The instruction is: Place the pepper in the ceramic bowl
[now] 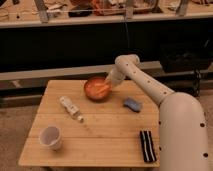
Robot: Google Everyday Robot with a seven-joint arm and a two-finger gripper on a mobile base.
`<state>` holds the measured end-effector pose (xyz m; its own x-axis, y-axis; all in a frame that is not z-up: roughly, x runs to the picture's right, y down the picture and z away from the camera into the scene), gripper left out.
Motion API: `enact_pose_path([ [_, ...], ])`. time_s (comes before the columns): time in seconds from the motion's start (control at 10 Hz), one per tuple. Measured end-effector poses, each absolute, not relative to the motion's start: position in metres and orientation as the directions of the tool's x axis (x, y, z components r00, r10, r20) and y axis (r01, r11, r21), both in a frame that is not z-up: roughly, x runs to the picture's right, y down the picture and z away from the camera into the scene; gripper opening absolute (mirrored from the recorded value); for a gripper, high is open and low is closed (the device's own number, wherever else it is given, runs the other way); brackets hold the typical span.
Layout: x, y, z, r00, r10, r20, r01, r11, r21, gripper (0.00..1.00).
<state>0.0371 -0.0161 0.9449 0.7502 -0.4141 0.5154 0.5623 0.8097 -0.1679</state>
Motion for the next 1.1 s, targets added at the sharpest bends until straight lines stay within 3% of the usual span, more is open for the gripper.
enact_pose_path([
  [0.3,0.0363,-0.0168,0.9454,0.752,-0.409,0.516,0.558,0.813,-0.168,0.19],
  [0.6,0.0362,-0.0178,0.9460,0.754,-0.405,0.517,0.553,0.816,-0.169,0.35],
  [1.1,0.0356,-0.0194,0.9465,0.757,-0.399,0.518,0.547,0.820,-0.169,0.44],
])
